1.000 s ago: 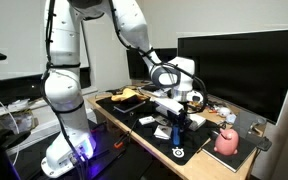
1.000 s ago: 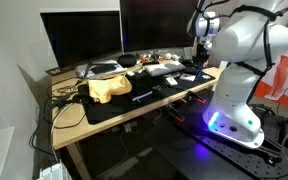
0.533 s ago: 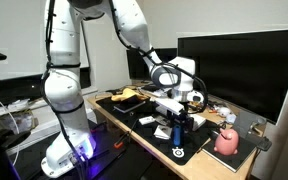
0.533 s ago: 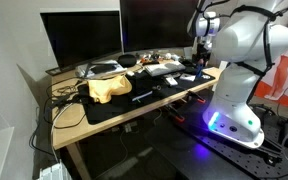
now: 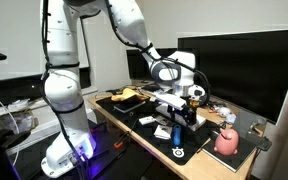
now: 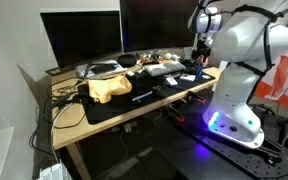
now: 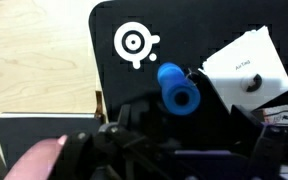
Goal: Pick up and then put down the blue object
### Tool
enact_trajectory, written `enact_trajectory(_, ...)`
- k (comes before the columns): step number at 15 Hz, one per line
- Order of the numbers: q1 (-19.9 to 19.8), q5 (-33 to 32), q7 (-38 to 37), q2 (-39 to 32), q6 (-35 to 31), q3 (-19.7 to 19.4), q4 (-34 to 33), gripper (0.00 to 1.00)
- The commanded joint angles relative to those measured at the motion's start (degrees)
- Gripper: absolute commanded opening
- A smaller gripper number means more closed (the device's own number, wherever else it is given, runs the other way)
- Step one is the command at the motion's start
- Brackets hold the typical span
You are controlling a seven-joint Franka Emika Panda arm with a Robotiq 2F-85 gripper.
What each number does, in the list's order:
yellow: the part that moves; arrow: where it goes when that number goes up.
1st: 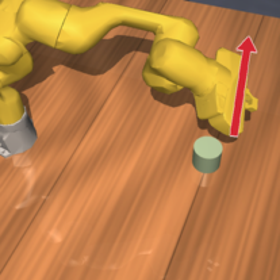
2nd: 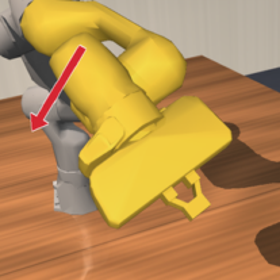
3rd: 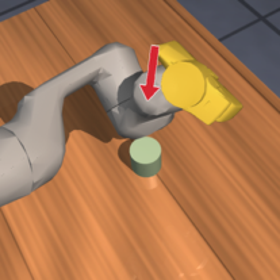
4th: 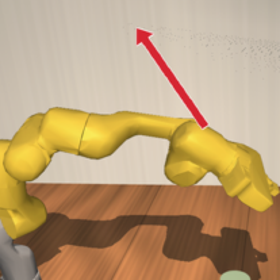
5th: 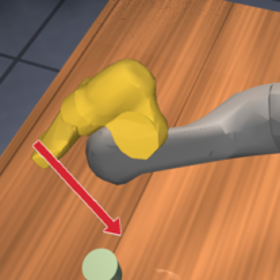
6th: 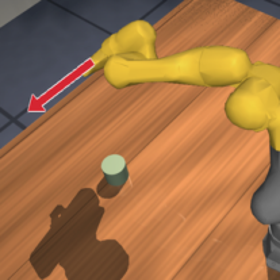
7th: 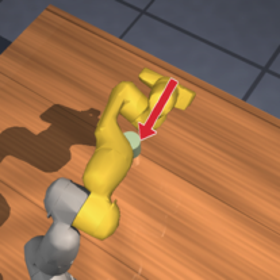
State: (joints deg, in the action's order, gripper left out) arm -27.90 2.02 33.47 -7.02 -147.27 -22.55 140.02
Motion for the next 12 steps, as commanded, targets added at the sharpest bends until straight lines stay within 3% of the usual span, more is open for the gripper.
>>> enact_trajectory(1, -0.01, 1.19, 3.31, 7.4, 3.1, 0.05, 2.01, 1.0)
enact_trajectory(12, 5.8, -0.45, 3.38, 23.32, 13.53, -0.65, 1.75, 1.0)
